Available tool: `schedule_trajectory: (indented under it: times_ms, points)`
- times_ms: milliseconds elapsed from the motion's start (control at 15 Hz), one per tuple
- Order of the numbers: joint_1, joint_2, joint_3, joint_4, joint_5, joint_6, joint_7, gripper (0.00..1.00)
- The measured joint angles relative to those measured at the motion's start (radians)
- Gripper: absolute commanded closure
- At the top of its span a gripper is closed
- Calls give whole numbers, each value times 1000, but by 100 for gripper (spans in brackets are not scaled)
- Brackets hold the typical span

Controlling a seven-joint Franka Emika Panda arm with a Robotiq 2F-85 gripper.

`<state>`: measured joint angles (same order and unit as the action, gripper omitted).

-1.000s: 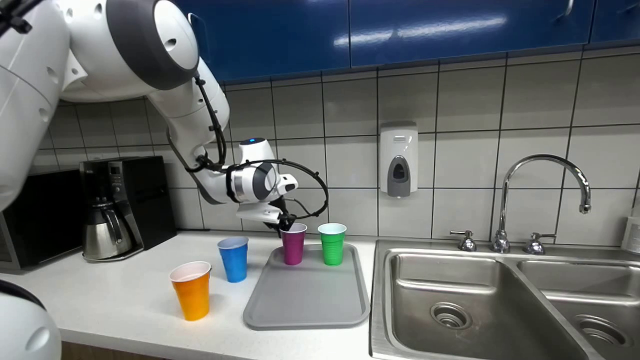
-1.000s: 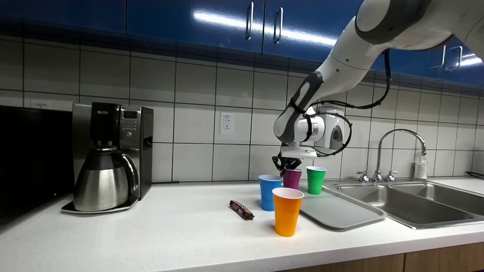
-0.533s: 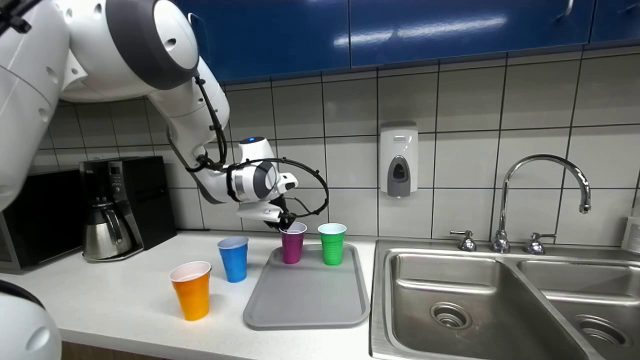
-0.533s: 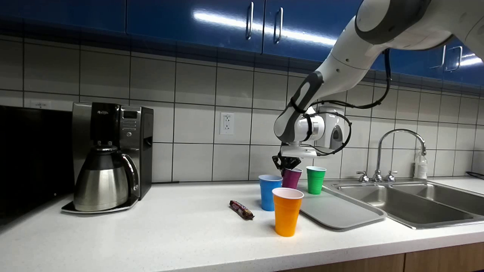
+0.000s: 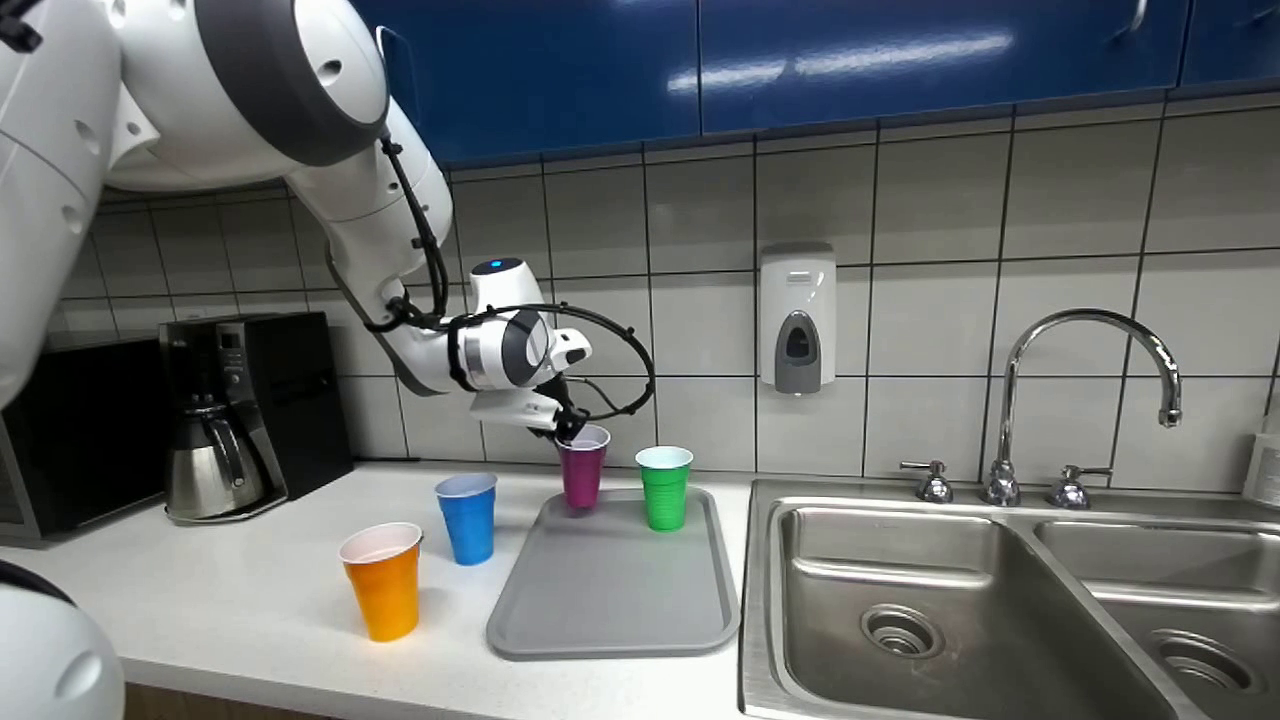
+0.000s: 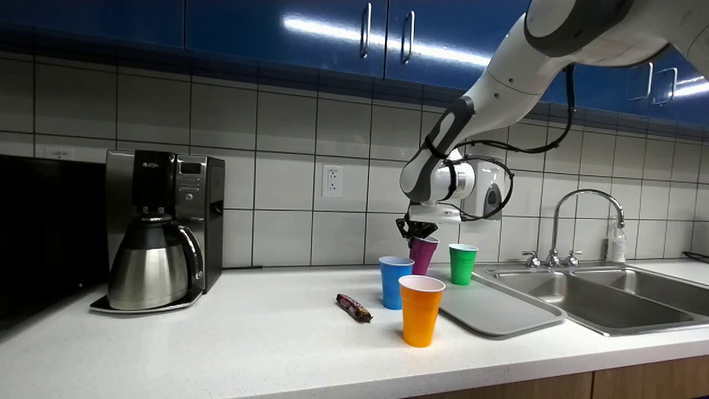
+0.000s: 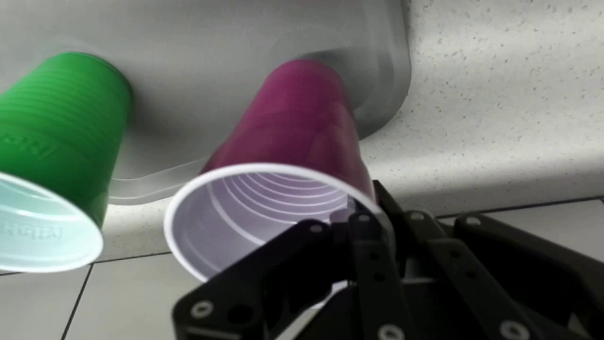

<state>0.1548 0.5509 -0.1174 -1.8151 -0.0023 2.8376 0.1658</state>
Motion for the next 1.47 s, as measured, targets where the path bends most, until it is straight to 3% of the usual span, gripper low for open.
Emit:
schedule_trajectory:
  times_ms: [1467]
  points:
    - [116, -42, 19, 8, -31, 17, 2, 99]
